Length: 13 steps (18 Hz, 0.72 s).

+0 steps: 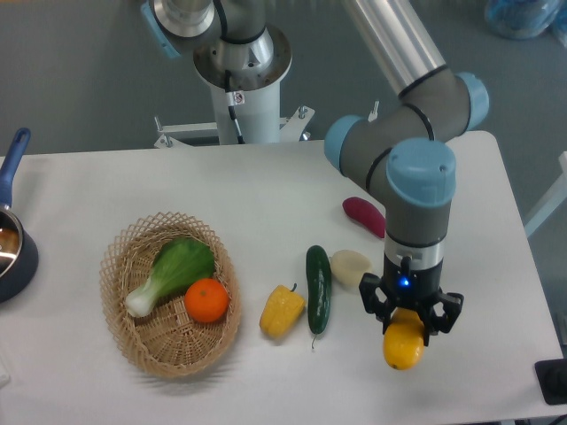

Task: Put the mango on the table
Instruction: 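Carry the held mango away from the cucumber across the table, then lower the mango onto the table surface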

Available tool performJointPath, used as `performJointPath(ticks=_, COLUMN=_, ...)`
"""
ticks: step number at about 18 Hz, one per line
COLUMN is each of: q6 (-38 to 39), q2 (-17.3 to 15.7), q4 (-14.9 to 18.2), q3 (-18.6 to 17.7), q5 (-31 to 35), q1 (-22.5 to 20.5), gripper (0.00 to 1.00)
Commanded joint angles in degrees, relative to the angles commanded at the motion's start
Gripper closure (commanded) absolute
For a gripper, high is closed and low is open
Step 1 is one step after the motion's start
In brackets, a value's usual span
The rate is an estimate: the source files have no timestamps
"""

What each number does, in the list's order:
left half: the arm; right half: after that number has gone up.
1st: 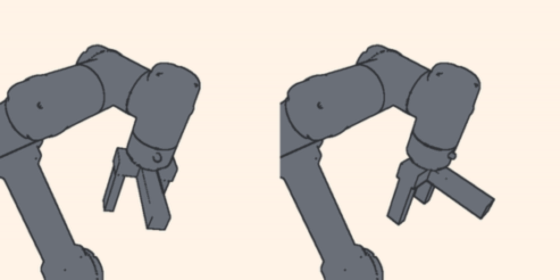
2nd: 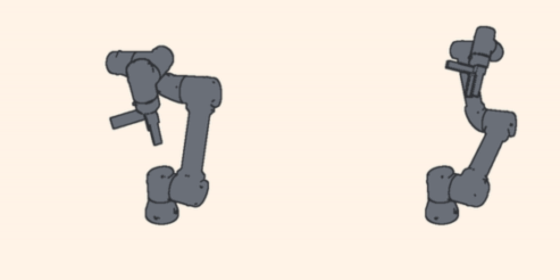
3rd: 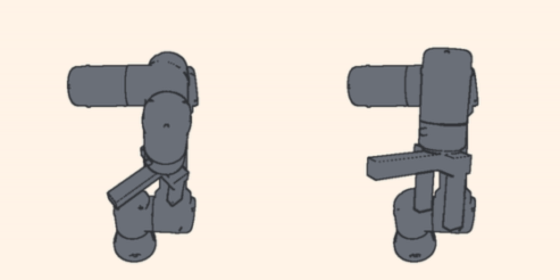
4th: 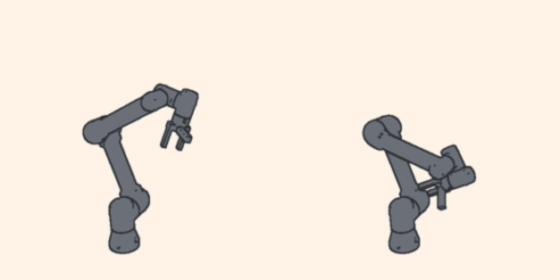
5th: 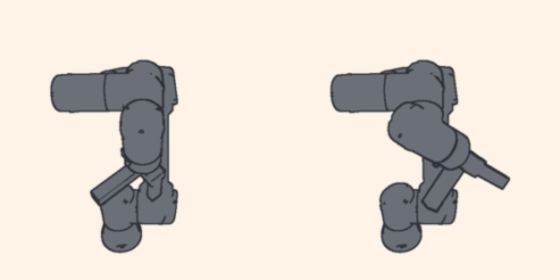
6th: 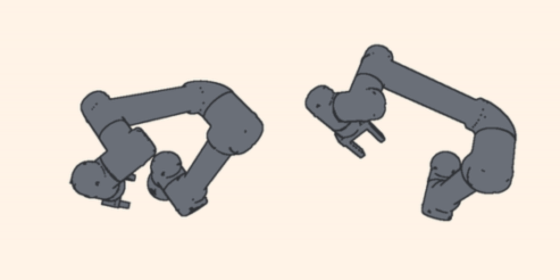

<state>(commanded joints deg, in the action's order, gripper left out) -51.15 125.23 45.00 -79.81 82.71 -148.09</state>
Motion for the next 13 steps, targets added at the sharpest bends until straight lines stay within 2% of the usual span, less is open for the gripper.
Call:
performJointPath(ticks=1, q6=-0.3, q2=1.0, q4=-0.1, q3=0.4, q5=0.1, q1=-0.2, gripper=0.64)
performJointPath(ticks=4, q6=-6.3, q2=1.2, q4=0.0, q3=-0.1, q5=0.2, q1=-0.2, gripper=0.64)
performJointPath(ticks=8, q6=-16.2, q2=1.8, q4=-0.1, q3=-2.5, q5=0.5, q1=-0.6, gripper=0.64)
performJointPath(ticks=13, q6=-16.9, q2=1.7, q4=-0.1, q3=-3.8, q5=0.7, q1=-0.6, gripper=0.64)
